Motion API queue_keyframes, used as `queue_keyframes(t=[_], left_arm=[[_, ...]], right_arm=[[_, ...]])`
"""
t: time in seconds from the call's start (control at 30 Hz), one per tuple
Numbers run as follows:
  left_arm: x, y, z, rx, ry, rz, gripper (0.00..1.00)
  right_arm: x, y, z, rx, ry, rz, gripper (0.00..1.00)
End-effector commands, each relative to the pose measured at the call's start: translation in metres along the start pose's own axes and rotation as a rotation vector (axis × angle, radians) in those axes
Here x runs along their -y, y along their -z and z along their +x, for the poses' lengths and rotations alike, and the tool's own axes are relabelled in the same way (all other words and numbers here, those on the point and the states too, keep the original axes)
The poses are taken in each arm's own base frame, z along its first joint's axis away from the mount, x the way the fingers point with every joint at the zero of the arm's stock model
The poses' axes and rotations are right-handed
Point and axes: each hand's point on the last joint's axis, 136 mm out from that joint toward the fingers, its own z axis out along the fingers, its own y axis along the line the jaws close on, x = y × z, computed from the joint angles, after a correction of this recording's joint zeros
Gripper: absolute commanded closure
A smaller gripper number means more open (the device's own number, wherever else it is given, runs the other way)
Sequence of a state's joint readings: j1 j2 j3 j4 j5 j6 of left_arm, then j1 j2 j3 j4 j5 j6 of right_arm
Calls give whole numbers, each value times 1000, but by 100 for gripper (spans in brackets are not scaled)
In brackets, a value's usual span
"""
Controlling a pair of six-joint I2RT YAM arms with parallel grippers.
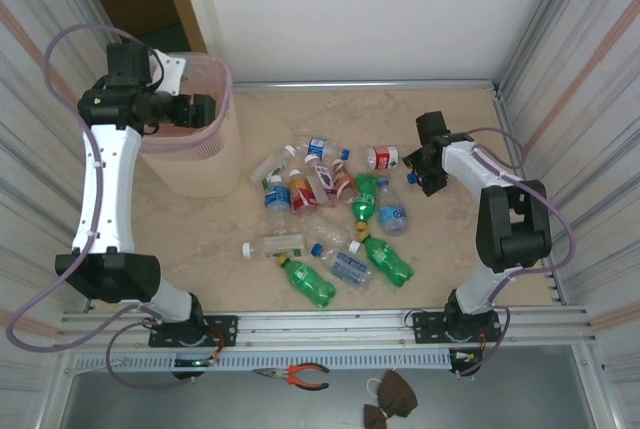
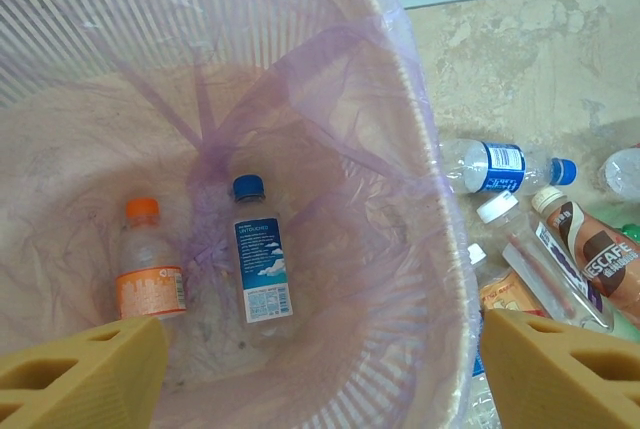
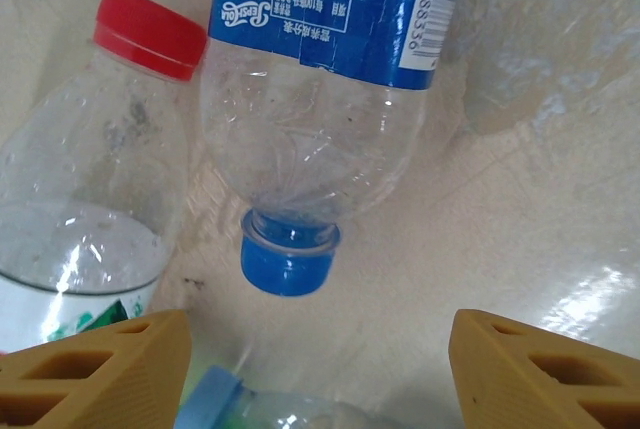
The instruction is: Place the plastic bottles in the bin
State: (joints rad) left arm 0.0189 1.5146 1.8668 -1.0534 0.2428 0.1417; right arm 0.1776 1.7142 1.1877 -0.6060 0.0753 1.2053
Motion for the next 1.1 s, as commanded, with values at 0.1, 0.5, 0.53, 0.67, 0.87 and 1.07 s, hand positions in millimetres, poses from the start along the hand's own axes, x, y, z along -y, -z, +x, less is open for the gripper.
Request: queue_keyframes(t=[0.1,0.5,0.53,0.67,0.87,1.07], left_arm=[[15,49,-26,161,-47,18,18],[40,81,-25,294,-61,101,16],[40,81,-24,293,-61,104,16],[45,81,-17,283,-53,126,16],[46,83,-7,278,-54,122,17],[46,89,-4,285,-58,109,17]], right_arm=[[-16,-19,-2,16,-152,-10,33],[-10,-47,-3,88,-192,53,42],[-9,-49,-3,96,-195,58,43],[-6,-51,-4,128,-192,68,47],[-3,-55,-6,166,-137,88,56],[2,-51,-9,200,-114,90,67]])
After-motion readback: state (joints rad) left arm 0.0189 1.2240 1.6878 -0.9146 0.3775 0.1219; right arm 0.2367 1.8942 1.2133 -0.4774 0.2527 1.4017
